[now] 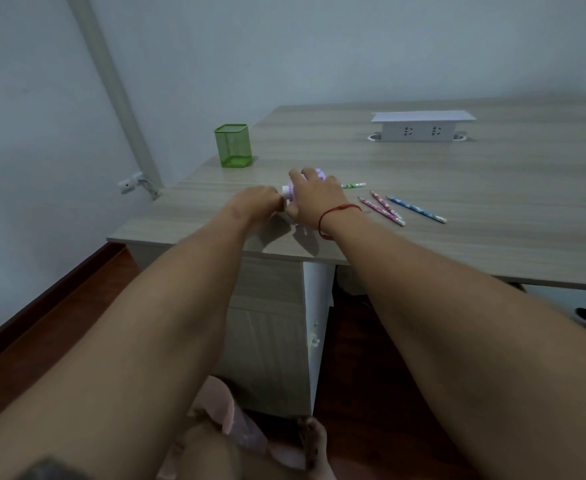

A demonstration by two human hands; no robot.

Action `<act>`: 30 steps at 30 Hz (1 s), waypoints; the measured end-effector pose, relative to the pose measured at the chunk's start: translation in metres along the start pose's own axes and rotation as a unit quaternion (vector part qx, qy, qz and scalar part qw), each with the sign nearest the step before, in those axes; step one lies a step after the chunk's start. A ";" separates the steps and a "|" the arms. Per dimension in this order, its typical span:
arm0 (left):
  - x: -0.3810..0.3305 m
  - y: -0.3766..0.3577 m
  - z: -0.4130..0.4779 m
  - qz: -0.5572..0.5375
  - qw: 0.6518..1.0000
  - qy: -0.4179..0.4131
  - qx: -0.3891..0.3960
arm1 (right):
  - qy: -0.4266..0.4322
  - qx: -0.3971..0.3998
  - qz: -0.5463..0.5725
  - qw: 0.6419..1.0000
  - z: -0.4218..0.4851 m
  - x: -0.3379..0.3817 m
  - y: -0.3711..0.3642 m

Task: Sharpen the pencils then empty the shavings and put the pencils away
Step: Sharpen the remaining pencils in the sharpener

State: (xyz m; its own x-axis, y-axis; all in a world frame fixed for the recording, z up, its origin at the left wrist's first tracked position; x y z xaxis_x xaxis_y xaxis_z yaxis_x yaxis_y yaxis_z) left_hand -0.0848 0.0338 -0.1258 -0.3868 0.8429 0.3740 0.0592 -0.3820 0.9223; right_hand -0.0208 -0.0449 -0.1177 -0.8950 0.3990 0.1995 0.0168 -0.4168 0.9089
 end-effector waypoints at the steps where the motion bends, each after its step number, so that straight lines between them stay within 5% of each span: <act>1: 0.004 0.003 0.003 0.021 1.000 -0.005 -0.018 | 0.000 0.003 -0.006 1.000 0.000 0.000 0.000; 11: 0.017 0.041 0.005 0.121 0.981 -0.050 -0.144 | 0.000 0.014 -0.007 1.000 -0.001 -0.001 0.007; 30: 0.000 0.042 -0.044 -0.027 0.974 0.013 -0.226 | -0.040 0.070 -0.024 0.996 0.010 0.002 0.001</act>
State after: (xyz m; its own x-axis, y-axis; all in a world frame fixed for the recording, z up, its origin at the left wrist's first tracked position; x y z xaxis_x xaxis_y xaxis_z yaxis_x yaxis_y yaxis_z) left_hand -0.1225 0.0013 -0.0911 -0.4017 0.8585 0.3188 -0.3712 -0.4709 0.8003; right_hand -0.0177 -0.0364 -0.1123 -0.8575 0.4828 0.1778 0.0414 -0.2797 0.9592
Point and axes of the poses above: each hand's wrist, its own z-axis towards the middle knuckle, its own y-axis out of the back of the hand, x = y × z, the point moved 5 cm from there along z, towards the middle knuckle, and after that the axes turned 9 degrees about z, right-handed, at the moved point
